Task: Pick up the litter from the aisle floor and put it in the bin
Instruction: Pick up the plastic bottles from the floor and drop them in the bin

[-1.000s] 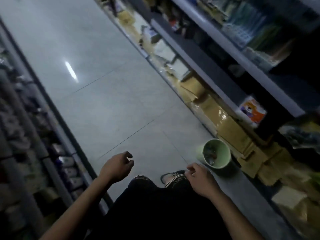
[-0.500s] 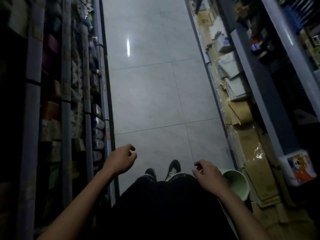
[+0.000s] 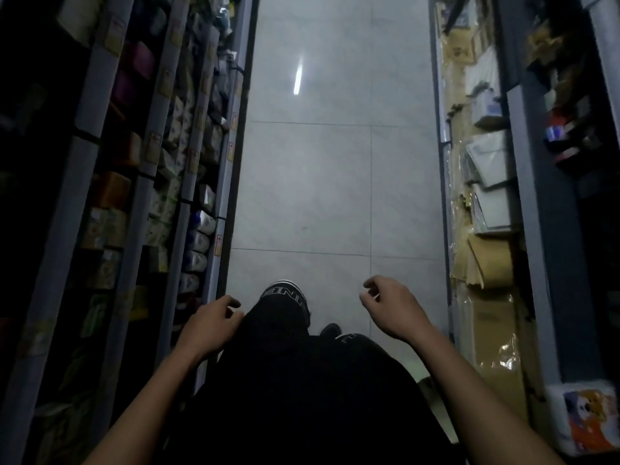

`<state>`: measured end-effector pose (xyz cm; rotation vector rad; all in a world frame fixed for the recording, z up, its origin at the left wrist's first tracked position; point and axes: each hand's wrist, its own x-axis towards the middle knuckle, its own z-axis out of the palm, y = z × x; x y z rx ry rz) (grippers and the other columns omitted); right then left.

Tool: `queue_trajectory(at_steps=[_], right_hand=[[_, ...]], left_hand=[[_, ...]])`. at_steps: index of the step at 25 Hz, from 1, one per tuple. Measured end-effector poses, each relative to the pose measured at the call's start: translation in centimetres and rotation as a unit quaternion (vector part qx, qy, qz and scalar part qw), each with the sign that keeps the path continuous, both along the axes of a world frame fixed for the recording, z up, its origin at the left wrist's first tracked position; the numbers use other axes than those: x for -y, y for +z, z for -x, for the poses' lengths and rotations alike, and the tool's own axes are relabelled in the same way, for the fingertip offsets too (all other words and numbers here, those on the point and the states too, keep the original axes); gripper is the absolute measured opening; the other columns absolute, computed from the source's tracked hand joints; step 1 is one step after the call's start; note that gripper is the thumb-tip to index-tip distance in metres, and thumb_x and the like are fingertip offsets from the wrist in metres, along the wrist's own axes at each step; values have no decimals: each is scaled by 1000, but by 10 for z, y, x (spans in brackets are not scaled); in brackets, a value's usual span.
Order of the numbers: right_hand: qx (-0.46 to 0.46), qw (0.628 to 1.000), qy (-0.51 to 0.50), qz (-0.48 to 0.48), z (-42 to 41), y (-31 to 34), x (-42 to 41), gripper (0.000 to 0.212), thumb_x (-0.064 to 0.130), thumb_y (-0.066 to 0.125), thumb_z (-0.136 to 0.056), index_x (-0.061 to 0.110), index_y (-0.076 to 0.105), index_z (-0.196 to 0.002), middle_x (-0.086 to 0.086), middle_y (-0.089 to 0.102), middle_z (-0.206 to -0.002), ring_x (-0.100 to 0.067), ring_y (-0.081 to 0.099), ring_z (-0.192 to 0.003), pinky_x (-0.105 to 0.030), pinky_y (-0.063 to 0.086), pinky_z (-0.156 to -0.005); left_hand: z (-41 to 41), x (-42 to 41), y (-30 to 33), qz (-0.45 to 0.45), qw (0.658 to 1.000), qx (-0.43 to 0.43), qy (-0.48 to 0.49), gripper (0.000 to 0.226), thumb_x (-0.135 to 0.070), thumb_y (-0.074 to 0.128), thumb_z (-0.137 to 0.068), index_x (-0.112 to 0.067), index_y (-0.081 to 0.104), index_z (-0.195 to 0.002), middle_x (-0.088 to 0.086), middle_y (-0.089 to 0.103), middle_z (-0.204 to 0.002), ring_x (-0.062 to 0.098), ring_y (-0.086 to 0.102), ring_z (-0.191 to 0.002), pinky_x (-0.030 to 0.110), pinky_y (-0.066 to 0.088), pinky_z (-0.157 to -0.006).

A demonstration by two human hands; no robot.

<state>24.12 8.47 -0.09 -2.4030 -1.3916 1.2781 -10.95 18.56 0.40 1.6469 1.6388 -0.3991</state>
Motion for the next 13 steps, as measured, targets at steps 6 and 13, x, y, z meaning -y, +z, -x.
queue_trajectory(at_steps=[6, 13], right_hand=[[7, 999, 30, -9, -37, 7, -126, 39, 46, 53, -99, 24, 60, -130, 7, 65, -117, -13, 62, -104, -41, 54, -92], [28, 999, -40, 8, -91, 19, -223, 37, 43, 58, -99, 21, 63, -129, 5, 66, -115, -12, 64, -97, -38, 55, -89]], left_hand=[[-19, -81, -7, 8, 998, -4, 62, 36, -48, 51, -90, -32, 64, -119, -17, 66, -96, 11, 64, -92, 39, 57, -87], [-111, -257, 2, 0, 999, 37, -30, 39, -49, 52, -87, -30, 63, -119, -14, 68, -95, 13, 65, -89, 39, 56, -85]])
